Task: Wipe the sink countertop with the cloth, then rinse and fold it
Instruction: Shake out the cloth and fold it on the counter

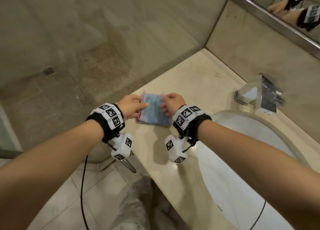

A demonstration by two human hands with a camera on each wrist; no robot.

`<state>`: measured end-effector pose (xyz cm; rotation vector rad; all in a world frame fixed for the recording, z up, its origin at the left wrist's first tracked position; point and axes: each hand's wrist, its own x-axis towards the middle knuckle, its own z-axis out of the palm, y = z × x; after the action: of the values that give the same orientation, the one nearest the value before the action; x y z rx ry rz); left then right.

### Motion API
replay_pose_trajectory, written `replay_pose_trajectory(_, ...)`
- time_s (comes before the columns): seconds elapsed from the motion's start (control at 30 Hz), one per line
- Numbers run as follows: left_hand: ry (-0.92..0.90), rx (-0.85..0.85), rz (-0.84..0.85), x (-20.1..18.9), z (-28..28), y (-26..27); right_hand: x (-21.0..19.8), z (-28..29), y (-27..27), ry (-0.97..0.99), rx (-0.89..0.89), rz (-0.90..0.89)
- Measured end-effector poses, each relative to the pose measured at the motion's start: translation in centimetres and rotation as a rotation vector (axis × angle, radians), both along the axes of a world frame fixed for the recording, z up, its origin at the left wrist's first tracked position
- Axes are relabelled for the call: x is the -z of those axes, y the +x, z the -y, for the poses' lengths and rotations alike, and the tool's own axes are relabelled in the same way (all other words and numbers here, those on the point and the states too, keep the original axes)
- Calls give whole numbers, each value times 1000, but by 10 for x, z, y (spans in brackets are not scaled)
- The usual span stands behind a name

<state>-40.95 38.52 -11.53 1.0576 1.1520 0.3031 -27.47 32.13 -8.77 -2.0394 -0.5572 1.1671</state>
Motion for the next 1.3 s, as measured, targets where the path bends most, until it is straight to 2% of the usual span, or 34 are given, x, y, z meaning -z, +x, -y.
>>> replay_pose_trajectory(0.1,226,76,-177,7,-5,2,8,3,24,-87,36,137)
replay_pose_trajectory(0.17,402,183,-359,7,-8,5,12,9,32,-162,-14,137)
replay_pose_trajectory(0.27,560,331,-626,3,-7,3,14,11,27,-216,-73,157)
replay_pose_trajectory(0.37,610,386,-705,3,-8,0,15,8,15,-201,-100,143)
replay_pose_trajectory(0.47,608,405,-725,2,-9,0,11,8,10,-228,-121,27)
replay_pose_trajectory(0.57,653,379,-706,0,-9,1,11,9,14,-232,-123,-43)
replay_pose_trajectory(0.67,775,275,-640,-3,-5,5,8,18,24,-251,-115,62)
replay_pose_trajectory(0.8,778,331,-567,-9,6,29,1,47,56,-308,-78,130)
replay_pose_trajectory(1.03,833,645,-386,-29,47,120,-39,128,127,-301,29,234)
replay_pose_trajectory(1.2,867,925,-197,-49,104,202,-70,198,170,-268,284,254)
replay_pose_trajectory(1.3,838,1079,-88,-62,148,245,-95,241,184,-215,506,254)
